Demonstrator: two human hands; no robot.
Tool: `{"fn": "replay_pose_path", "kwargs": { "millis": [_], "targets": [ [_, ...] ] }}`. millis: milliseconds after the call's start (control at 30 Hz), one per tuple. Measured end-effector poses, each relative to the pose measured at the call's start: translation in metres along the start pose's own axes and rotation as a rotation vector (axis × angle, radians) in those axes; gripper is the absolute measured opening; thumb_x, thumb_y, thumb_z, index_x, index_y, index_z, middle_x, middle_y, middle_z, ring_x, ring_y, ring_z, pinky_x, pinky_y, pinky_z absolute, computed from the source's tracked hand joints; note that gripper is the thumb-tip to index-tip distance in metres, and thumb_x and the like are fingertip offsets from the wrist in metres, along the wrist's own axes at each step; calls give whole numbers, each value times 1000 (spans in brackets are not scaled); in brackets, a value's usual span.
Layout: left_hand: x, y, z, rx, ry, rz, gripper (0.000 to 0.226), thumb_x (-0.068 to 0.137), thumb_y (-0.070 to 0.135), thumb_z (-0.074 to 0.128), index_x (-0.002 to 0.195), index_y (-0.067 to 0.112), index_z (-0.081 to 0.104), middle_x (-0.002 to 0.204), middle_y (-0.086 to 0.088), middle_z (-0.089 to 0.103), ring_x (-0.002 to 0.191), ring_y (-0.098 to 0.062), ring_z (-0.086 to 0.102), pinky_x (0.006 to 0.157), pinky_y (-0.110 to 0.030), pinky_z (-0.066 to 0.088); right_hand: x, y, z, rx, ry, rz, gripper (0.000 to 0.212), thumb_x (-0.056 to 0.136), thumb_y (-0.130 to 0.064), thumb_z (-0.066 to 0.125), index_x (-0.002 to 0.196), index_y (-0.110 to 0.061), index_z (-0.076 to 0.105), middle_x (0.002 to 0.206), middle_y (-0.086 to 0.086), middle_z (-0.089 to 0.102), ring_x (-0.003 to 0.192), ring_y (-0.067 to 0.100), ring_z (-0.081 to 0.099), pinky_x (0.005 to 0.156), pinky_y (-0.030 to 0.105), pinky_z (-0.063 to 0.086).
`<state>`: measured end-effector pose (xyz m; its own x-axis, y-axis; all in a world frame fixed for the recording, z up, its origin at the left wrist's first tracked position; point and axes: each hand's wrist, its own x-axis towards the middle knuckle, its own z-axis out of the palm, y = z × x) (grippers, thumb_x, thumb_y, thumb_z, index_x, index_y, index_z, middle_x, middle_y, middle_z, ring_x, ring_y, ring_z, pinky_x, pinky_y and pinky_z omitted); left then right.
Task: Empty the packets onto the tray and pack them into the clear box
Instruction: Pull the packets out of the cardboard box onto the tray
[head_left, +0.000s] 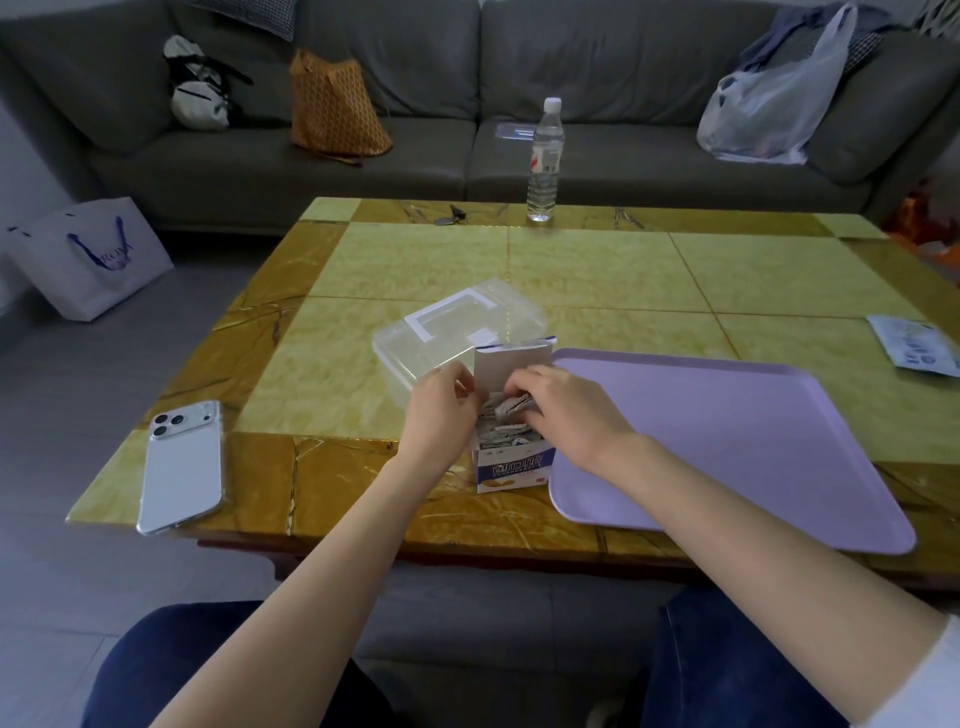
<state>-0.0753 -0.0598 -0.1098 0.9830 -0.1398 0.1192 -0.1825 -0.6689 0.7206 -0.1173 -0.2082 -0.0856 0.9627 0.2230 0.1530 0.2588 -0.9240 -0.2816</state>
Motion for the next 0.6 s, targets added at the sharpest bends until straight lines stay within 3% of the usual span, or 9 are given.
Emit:
{"fn": "replay_pose_path", "kwargs": {
  "millis": [133, 267, 367, 467, 600],
  "targets": [
    [1, 3, -3, 42, -12, 11, 8, 90, 19, 57, 87, 12, 55, 92, -5, 60, 79, -20, 54, 65, -28, 38, 2, 3, -3, 22, 23, 7, 16, 93, -14, 53, 106, -13, 62, 105, 0, 59, 98, 20, 54, 73, 30, 42],
    [7, 8, -6, 98, 38, 15, 9, 90, 20, 55, 92, 13, 59, 93, -1, 62, 83, -20, 57, 63, -28, 40, 4, 18, -30, 133, 217, 99, 18, 93, -20, 55, 104, -6, 60, 100, 6, 58, 89, 20, 52, 69, 24, 33],
    [15, 17, -7, 76, 72, 17, 9, 90, 20, 55, 92, 13, 60, 92, -1, 63, 83, -21, 58, 64, -30, 43, 0, 37, -51, -38, 335, 220, 24, 96, -21, 49, 109, -3, 55, 103, 11, 57, 89, 27, 53, 66, 27, 30],
    [17, 31, -1, 93, 93, 68, 11, 90, 20, 54, 92, 11, 60, 94, -3, 62, 84, -22, 58, 67, -34, 47, -7, 61, -55, -143, 252, 374, 24, 97, -22, 47, 113, -6, 56, 109, 12, 61, 96, 32, 57, 65, 32, 35],
    [13, 47, 12, 131, 83, 159, 12, 92, 19, 53, 91, 8, 58, 94, -6, 59, 83, -24, 55, 67, -34, 42, -21, 82, -52, -80, 189, 423, 31, 94, -15, 51, 125, -12, 56, 117, 11, 65, 105, 33, 59, 81, 36, 46]
  ]
}}
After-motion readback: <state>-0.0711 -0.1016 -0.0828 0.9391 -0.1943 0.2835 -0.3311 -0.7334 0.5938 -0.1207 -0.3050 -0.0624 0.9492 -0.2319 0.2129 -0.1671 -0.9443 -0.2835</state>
